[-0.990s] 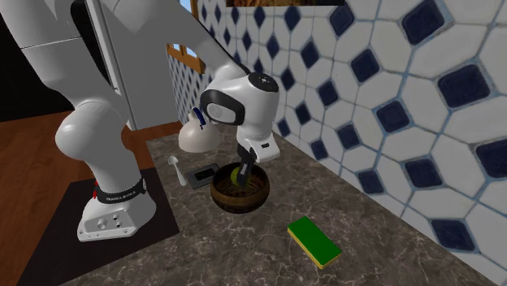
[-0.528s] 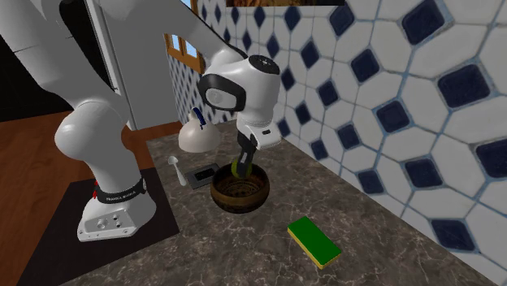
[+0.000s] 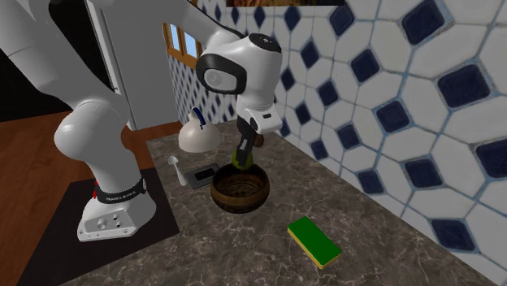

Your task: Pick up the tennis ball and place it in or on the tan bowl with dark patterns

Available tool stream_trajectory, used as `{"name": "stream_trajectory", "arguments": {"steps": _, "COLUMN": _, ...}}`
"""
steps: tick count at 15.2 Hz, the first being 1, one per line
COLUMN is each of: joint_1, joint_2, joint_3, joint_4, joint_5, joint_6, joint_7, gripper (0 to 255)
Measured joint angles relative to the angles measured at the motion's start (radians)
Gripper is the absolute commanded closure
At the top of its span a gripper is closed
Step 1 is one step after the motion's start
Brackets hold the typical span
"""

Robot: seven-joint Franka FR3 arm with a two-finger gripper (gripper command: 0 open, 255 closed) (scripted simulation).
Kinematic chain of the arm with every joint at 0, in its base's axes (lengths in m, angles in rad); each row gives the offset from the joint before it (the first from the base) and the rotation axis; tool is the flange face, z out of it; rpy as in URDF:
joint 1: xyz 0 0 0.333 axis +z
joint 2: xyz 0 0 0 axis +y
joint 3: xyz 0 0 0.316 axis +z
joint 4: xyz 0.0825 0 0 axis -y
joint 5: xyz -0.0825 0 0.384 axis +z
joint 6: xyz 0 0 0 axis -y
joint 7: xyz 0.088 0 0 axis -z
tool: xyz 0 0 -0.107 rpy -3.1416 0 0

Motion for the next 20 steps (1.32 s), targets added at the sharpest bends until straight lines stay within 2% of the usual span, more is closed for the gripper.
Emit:
{"name": "stream_trajectory", "arguments": {"steps": 4, "joint_1": -0.005, "joint_2": -0.024, "joint_3": 0.000, "joint_4": 0.019, "joint_5": -0.011, "joint_6": -0.042, "joint_7": 0.010, "gripper": 255}}
{"name": "stream_trajectory", "arguments": {"steps": 16, "joint_1": 0.011, "joint_2": 0.087, "joint_3": -0.012, "joint_4": -0.045, "joint_5": 0.036, "joint_6": 0.123, "joint_7": -0.052, "gripper": 255}}
{"name": "stream_trajectory", "arguments": {"steps": 20, "joint_1": 0.014, "joint_2": 0.105, "joint_3": -0.014, "joint_4": -0.052, "joint_5": 0.045, "joint_6": 0.146, "joint_7": -0.062, "gripper": 255}}
